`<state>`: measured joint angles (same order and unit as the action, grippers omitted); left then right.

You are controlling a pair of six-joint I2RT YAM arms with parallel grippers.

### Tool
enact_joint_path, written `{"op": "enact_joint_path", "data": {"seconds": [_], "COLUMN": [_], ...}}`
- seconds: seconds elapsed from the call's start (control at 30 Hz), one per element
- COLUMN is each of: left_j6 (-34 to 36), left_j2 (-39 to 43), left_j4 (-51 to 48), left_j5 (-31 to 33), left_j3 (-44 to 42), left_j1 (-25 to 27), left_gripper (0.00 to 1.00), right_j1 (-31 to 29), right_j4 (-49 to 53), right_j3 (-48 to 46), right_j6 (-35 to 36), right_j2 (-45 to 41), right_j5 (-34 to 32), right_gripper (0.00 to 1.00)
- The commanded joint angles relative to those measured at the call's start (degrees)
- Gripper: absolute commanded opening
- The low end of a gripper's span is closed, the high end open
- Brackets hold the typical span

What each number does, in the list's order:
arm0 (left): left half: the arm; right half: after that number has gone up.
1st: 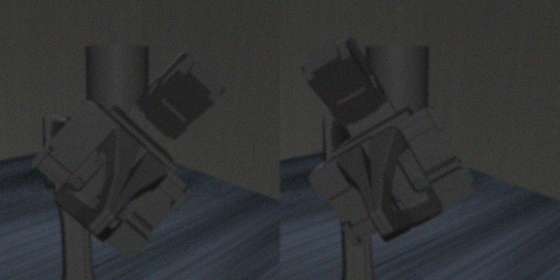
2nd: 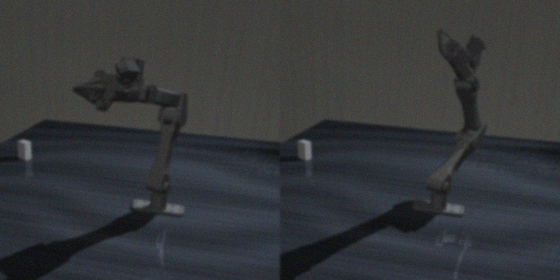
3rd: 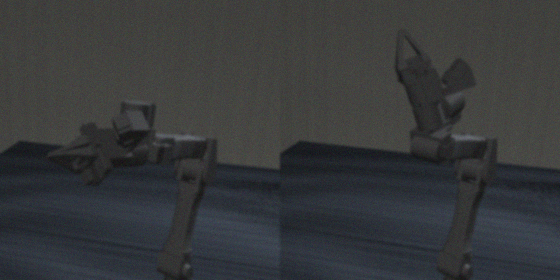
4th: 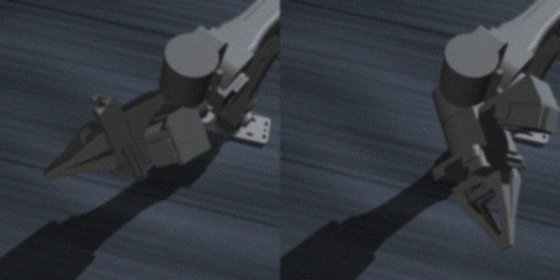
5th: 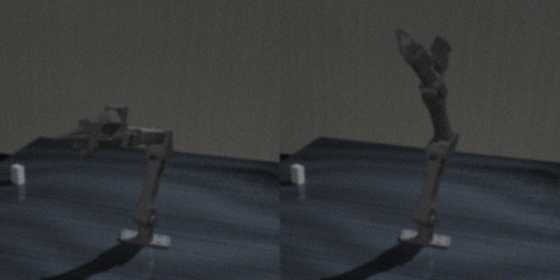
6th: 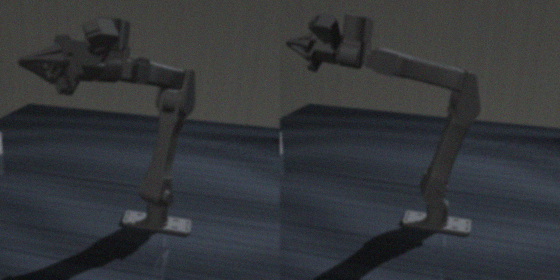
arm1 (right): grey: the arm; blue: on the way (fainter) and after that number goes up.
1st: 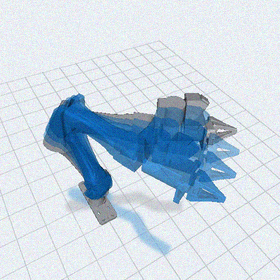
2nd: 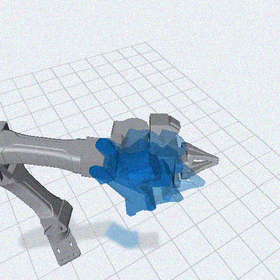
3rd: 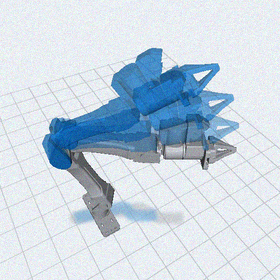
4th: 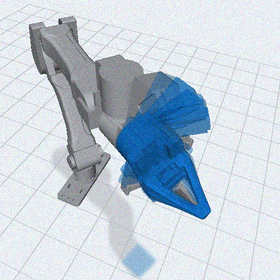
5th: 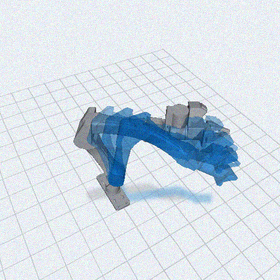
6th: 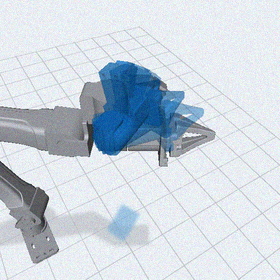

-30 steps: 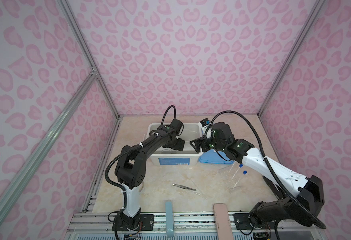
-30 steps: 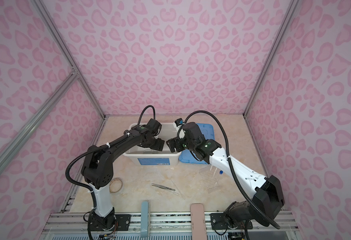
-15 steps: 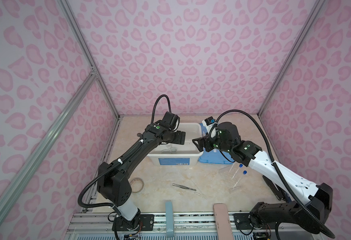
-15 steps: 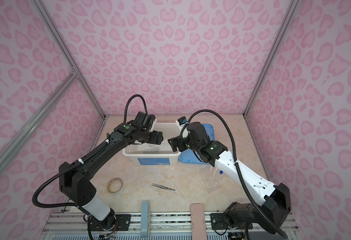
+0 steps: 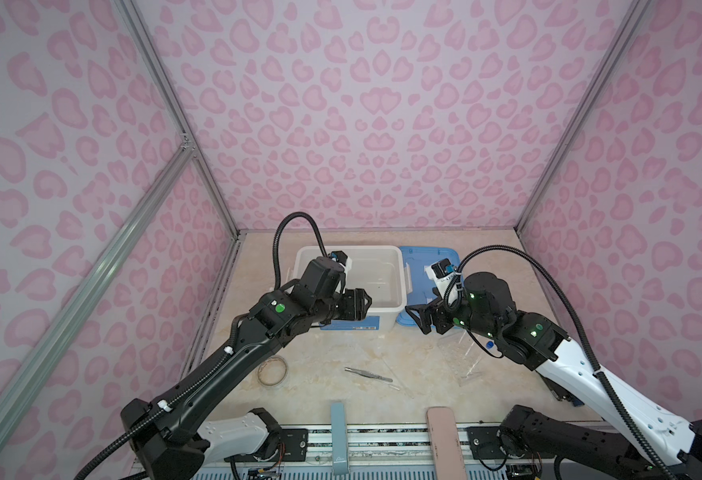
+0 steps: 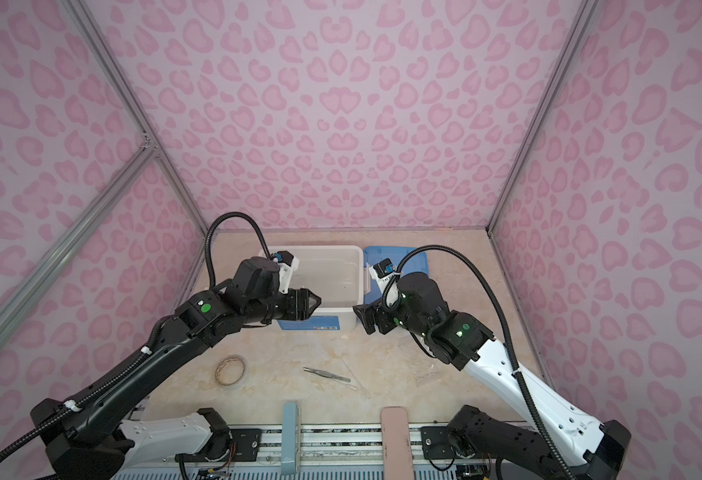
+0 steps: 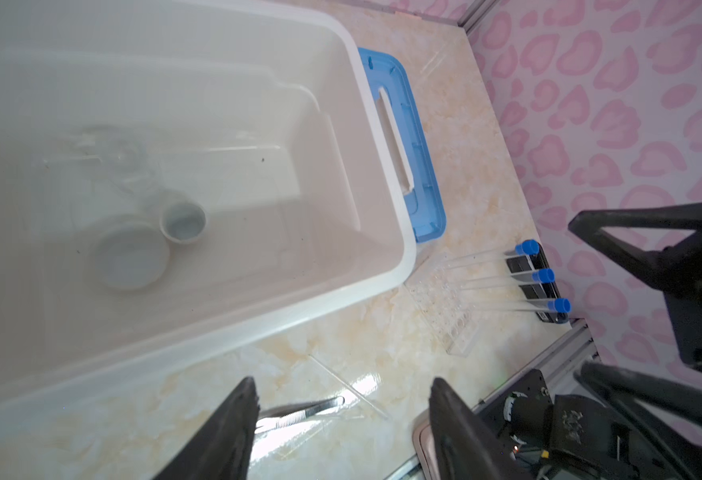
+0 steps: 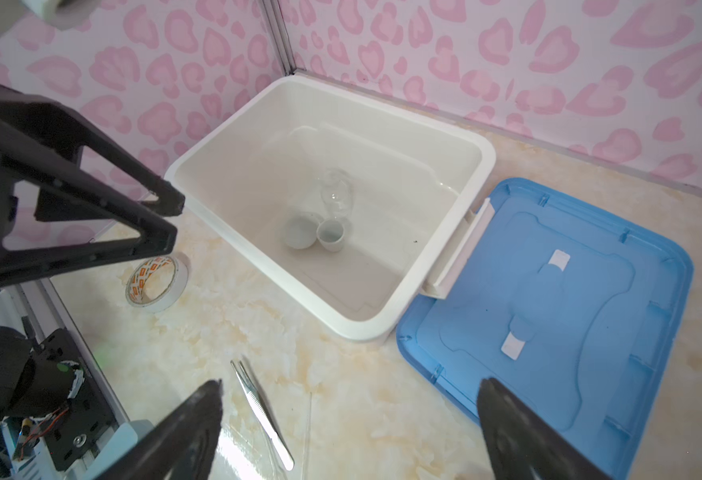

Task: Organize the chemistry lab equipment
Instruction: 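Withdraw the left gripper from the box while the right arm draws back toward the robot, then lower the left gripper onto the steel tweezers and close on them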

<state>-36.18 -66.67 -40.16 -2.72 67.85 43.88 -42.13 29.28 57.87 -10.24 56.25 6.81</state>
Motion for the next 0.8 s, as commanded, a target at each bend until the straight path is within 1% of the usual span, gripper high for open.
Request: {"op": "enact_joint_path", "data": {"seconds": [0.0, 0.07, 0.1, 0.2, 0.27, 0.37, 0.43, 0.5, 0.57, 0.63, 0.7, 0.77], "left_j6": [-12.08, -17.91, -20.12, -27.56, -34.95, -46.3, -51.95, -57.11, -59.82, -62.5, -64.1, -64.86], "left_j2": [3.96, 5.68, 6.27, 6.98, 6.21, 4.1, 2.78, 1.2, -1.24, -3.97, -6.51, -8.4], "left_j4": [4.74, 5.51, 6.15, 10.51, 12.95, 15.48, 17.07, 18.94, 21.11, 20.66, 20.2, 21.29], "left_j5": [3.58, 6.21, 7.17, 8.81, 9.85, 10.97, 11.94, 11.9, 11.22, 10.69, 10.34, 9.94], "left_j3": [-7.13, -11.05, -12.7, -18.31, -21.74, -25.49, -27.17, -28.86, -29.66, -29.7, -29.6, -29.46], "left_j1": [4.2, 6.74, 7.86, 11.44, 13.11, 15.06, 16.08, 16.61, 17.06, 17.25, 17.43, 17.59], "left_gripper": [0.58, 0.51, 0.49, 0.49, 0.5, 0.5, 0.5, 0.47, 0.45, 0.42, 0.39, 0.39], "right_j1": [-1.25, -1.89, -1.98, -2.13, -2.42, -3.09, -3.83, -4.3, -4.52, -4.67, -4.72, -4.67], "right_j4": [2.82, 3.07, 2.99, 2.33, 1.93, 1.17, 0.57, 0.02, -0.25, -0.23, -0.32, -0.62], "right_j3": [-3.18, -5.49, -6.38, -8.91, -9.95, -10.87, -11.47, -12.1, -12.58, -12.83, -13.26, -13.73], "right_j6": [-2.78, -3.82, -4.38, -5.71, -6.36, -7.25, -7.5, -7.69, -7.83, -7.95, -8.04, -8.17], "right_j2": [-2.94, -5.21, -6.0, -7.86, -8.41, -8.67, -8.79, -8.87, -8.75, -8.87, -9.17, -9.64], "right_j5": [-2.16, -2.59, -2.6, -2.34, -2.33, -2.36, -2.89, -3.2, -3.29, -3.63, -3.81, -4.01], "right_gripper": [0.96, 0.96, 0.96, 0.96, 0.96, 0.96, 0.96, 0.96, 0.96, 0.96, 0.96, 0.96]}}
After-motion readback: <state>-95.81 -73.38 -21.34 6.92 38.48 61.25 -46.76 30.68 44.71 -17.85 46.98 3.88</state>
